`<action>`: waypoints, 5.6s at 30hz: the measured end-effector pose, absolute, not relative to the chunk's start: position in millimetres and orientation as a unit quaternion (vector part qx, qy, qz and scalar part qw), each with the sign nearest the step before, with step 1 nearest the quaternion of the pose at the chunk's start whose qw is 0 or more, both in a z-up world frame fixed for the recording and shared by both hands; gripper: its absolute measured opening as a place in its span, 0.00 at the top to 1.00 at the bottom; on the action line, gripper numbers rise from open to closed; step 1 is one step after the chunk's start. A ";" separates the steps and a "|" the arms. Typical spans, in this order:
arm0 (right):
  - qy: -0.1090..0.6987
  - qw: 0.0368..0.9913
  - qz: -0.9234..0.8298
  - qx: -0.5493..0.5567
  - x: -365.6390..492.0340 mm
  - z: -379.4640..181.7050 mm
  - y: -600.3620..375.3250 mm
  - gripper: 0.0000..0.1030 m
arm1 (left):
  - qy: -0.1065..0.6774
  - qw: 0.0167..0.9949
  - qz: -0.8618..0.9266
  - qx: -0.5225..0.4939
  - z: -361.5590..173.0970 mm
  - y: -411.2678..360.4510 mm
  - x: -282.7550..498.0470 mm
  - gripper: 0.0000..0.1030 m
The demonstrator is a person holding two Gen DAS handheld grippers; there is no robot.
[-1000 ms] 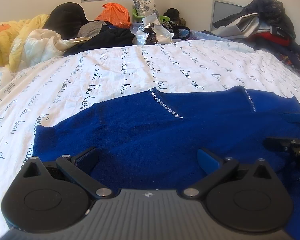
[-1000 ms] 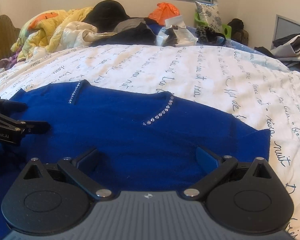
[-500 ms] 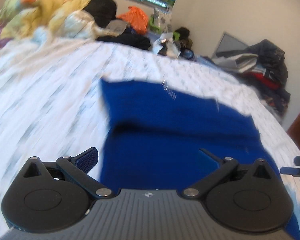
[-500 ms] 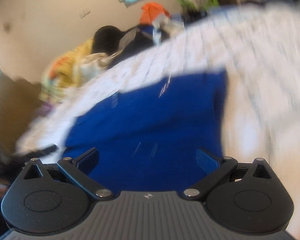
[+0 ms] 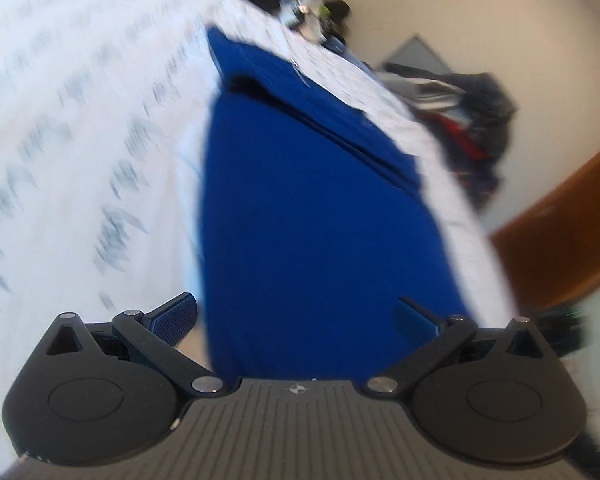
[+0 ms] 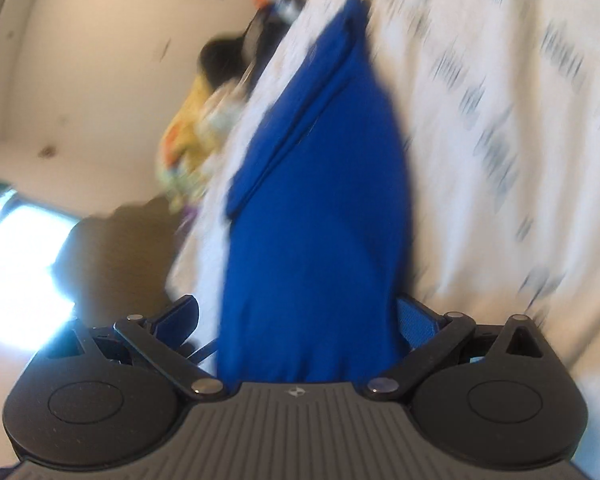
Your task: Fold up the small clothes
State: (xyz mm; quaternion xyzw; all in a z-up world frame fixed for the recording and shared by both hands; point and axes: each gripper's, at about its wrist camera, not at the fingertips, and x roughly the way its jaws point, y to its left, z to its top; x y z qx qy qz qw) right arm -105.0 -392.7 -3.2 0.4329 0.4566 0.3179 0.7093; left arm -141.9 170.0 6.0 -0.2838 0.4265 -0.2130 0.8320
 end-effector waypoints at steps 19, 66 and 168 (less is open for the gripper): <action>0.497 0.719 0.330 0.356 -128.3 4.9 -351.7 0.00 | 0.479 0.736 -0.267 -0.396 -17.7 169.2 -155.9 0.01; 0.315 0.880 0.226 0.273 177.3 45.0 -361.5 0.41 | 0.279 0.944 -0.091 -0.153 65.3 137.4 173.3 0.06; 0.450 0.770 0.231 0.388 99.5 1.6 -367.7 0.32 | 0.396 0.837 -0.038 -0.377 -0.1 151.7 48.5 0.72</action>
